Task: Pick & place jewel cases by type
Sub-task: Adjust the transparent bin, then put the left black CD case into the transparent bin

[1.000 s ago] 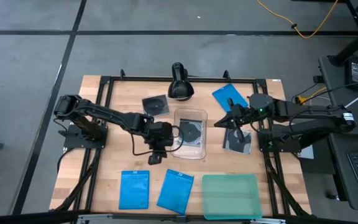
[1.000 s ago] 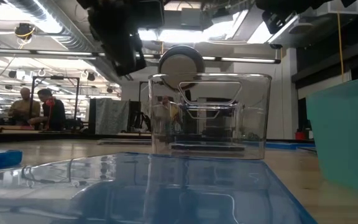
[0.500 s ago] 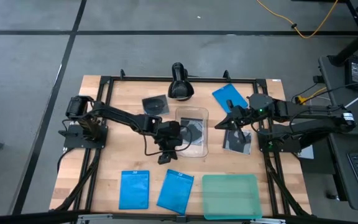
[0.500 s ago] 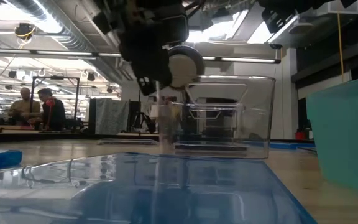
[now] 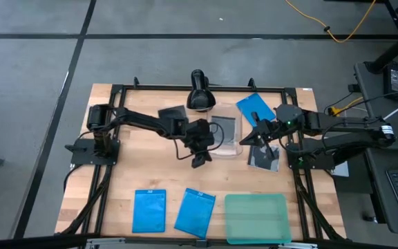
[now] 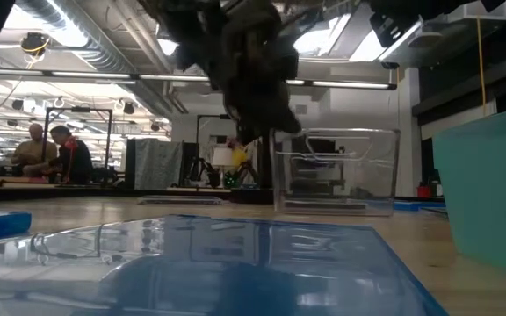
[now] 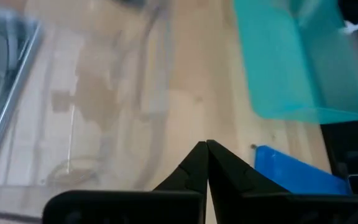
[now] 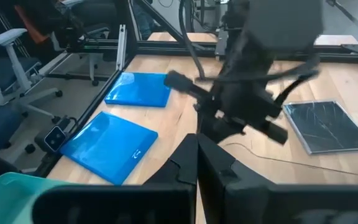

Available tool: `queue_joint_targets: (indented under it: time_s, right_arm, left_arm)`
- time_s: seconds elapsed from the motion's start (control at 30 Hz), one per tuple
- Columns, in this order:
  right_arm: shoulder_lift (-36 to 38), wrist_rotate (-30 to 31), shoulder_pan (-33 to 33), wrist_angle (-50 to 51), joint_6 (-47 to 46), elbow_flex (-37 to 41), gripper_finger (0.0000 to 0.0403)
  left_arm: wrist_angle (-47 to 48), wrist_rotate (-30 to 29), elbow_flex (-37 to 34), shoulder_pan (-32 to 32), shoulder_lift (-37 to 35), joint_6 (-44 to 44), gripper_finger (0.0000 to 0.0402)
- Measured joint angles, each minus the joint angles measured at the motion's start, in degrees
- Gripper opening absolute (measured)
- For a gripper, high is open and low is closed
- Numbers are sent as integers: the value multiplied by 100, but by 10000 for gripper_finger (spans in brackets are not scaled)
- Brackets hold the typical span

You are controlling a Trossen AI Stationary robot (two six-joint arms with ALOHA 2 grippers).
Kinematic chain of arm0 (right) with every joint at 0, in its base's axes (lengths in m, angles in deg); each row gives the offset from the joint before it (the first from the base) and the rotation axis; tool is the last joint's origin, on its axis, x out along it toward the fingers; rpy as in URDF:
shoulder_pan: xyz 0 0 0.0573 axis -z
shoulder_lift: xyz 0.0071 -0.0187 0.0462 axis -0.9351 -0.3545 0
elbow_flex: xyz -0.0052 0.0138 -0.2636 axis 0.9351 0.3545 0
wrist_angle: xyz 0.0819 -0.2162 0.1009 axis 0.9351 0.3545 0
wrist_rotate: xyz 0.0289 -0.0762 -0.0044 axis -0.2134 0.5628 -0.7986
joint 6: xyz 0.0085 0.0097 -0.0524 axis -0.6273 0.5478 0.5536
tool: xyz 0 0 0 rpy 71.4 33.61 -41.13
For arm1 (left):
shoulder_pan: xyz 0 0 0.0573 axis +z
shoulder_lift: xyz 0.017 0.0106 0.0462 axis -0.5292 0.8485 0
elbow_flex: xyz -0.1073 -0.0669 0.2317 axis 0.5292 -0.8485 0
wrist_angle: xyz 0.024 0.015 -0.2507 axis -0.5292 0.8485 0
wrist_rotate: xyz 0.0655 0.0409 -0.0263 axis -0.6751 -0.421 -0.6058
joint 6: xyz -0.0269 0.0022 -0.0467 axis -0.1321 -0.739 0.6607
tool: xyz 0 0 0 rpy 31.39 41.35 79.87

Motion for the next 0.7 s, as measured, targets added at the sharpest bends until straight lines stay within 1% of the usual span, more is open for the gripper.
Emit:
queue_joint_targets:
  time_s: [0.07, 0.13, 0.27, 0.37, 0.47, 0.57, 0.7]
  right_arm:
    - [0, -17, 0, 12, 19, -1, 6]
    - [0, -124, 0, 15, 137, 0, 6]
    - [0, -134, -2, 23, 427, -1, 6]
    - [0, -91, 0, 12, 584, -1, 6]
    - [-1, 49, 0, 9, 756, -1, 6]
    - [-7, 123, 2, 7, 1040, -1, 6]
    - [-112, 131, 0, -50, 1206, -1, 6]
  left_arm:
    - [348, 1, 243, -69, -102, -236, 1]
    - [888, -127, 516, -141, -226, -459, 2]
    - [2098, -624, 970, -224, -452, -682, 2]
    - [2728, -1008, 1062, -269, -638, -596, 1]
    - [3500, -1589, 1060, -318, -781, -321, 3]
    - [4387, -2405, 1060, -282, -852, -27, 2]
    - [5175, -3385, 1018, -60, -854, 56, 1]
